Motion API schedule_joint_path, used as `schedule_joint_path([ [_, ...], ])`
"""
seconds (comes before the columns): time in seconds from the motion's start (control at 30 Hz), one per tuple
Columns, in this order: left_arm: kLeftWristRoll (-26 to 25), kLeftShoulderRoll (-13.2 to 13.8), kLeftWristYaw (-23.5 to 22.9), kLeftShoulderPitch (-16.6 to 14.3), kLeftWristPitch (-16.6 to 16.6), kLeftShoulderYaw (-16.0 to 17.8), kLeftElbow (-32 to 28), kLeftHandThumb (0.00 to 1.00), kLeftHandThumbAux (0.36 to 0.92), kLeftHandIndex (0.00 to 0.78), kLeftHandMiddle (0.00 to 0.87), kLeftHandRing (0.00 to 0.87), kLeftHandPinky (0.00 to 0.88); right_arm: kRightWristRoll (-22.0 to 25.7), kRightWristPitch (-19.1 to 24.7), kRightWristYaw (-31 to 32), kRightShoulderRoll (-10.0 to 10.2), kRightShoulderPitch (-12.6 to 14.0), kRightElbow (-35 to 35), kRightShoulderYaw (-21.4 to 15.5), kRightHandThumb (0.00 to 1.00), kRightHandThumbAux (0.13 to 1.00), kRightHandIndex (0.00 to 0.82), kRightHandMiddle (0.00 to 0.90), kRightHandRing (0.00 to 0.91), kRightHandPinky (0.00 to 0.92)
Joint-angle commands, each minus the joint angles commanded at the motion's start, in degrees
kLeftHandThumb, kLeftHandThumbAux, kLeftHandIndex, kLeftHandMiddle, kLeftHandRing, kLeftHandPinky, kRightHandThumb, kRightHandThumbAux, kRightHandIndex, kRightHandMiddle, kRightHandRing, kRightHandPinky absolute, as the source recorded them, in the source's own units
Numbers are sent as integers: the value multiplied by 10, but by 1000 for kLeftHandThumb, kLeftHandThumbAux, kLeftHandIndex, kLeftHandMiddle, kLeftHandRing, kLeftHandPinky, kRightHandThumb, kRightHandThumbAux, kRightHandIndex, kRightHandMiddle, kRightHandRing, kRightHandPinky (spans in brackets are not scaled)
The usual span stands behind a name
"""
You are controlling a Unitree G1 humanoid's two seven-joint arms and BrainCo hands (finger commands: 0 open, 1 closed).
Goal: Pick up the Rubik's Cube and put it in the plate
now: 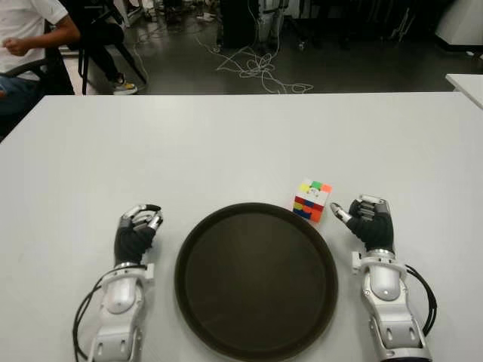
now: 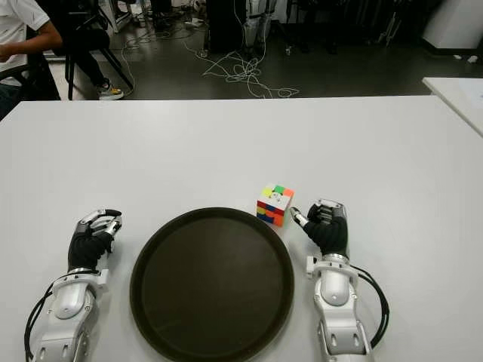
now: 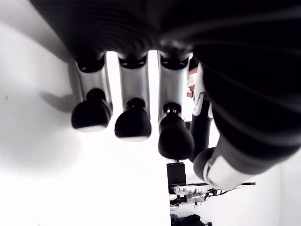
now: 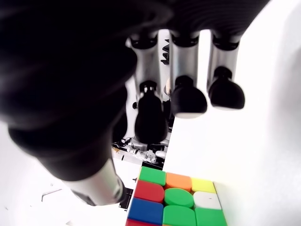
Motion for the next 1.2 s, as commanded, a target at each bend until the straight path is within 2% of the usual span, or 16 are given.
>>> schedule_joint_path([
  [0.27, 0, -1, 0, 1, 2, -1, -3, 710, 705, 444, 821, 826, 816, 3, -5, 0, 2, 1, 0, 0, 263, 865, 771, 829, 837, 834],
  [0.6, -4, -3, 0, 1, 6, 1, -4, 711, 705, 444, 819, 826, 818, 6, -4, -3, 5, 1, -3, 0, 312, 850, 778, 837, 845, 841],
  [0.93, -2, -1, -2, 1, 3, -1, -4, 710, 705, 444, 818, 823, 811, -4, 0, -8, 1, 2, -5, 4, 310, 859, 776, 834, 841, 836],
  [1.2, -6, -1, -4, 1, 2, 1, -3, 710, 705, 444, 822, 827, 820, 0, 3, -8, 6, 1, -6, 2, 297, 855, 765, 830, 837, 832],
])
